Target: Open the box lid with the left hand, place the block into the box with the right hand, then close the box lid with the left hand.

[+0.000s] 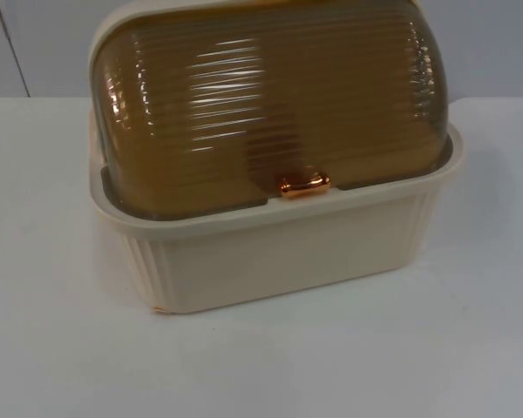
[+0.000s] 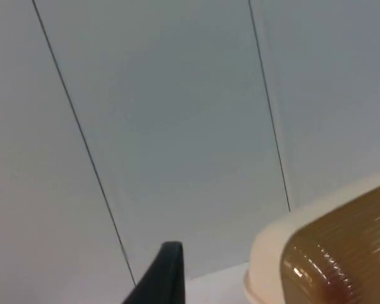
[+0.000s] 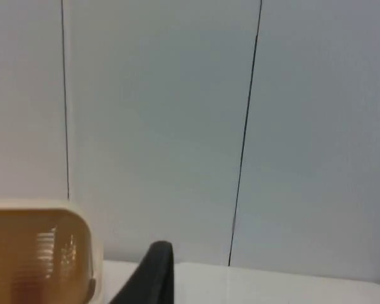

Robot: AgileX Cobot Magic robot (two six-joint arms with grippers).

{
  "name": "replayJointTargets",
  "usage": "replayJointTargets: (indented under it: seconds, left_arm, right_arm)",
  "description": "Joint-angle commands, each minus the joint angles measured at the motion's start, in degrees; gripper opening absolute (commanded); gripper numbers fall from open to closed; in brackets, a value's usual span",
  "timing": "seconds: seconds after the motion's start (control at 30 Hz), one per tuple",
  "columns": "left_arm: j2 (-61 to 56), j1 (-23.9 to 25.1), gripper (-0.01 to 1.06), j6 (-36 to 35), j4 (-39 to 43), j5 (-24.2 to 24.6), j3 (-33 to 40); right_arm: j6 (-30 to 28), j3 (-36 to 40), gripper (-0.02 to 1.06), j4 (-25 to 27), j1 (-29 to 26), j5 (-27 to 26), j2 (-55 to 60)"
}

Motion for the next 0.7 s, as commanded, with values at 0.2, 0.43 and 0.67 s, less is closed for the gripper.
replayJointTargets:
  seconds: [0.2, 0.43, 0.67]
  left_arm:
    - [0.03, -0.21, 1.03, -7.05, 2.64, 0.52, 13.88]
    - [0.03, -0.21, 1.03, -8.11, 4.89, 5.75, 20.80]
    - [0.03, -0.21, 1.03, -9.02, 5.53, 5.48, 25.40]
  right_arm:
    - [5.48, 12.13, 0.99, 0.22, -0.29, 0.04, 0.08]
    - [6.72, 23.99, 0.99, -0.27, -0.29, 1.87, 0.08]
    - [8.40, 30.68, 0.99, -0.27, -0.29, -0.09, 0.08]
